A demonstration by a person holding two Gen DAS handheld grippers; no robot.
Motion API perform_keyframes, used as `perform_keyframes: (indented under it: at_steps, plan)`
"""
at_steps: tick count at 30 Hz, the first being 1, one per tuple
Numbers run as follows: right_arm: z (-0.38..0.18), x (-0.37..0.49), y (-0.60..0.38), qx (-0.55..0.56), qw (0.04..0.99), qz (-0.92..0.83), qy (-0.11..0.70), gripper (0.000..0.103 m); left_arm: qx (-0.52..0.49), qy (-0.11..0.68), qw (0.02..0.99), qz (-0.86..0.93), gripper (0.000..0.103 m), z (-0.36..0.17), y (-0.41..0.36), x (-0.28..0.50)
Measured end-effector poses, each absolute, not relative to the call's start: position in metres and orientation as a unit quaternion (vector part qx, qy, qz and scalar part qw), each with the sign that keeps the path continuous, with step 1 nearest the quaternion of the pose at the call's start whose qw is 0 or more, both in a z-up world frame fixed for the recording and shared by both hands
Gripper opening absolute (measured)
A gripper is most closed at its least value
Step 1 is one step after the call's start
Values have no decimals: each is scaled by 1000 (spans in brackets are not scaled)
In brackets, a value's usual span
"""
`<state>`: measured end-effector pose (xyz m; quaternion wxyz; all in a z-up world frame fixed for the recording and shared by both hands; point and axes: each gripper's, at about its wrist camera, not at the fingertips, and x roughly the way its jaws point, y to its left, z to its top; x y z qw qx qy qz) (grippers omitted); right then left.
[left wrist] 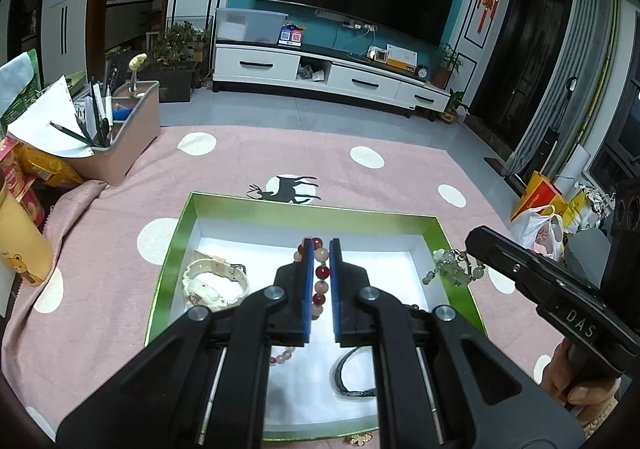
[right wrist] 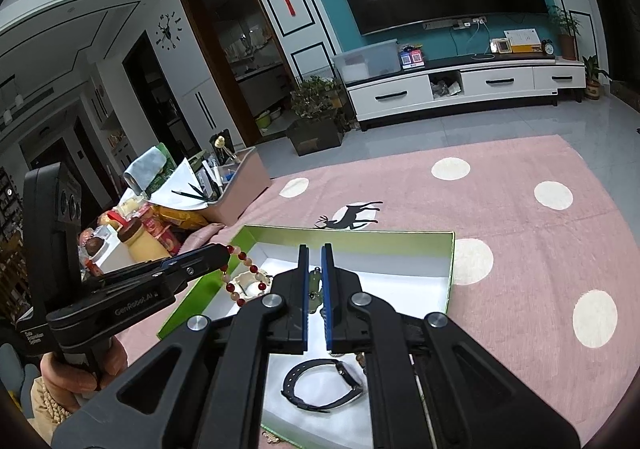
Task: Organize jewelry
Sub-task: 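Lift the red bracelet and jade pendant over the green box with both tools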
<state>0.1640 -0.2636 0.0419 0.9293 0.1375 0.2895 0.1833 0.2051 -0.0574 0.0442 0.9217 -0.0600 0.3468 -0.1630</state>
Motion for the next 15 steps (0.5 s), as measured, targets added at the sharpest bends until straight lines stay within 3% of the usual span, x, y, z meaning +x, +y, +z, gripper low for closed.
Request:
perform_keyframes:
  at_steps: [15]
  plan:
    - [10,185,-257,132,918,161,337,5,-43,395,904,-159,7,9,-80,229]
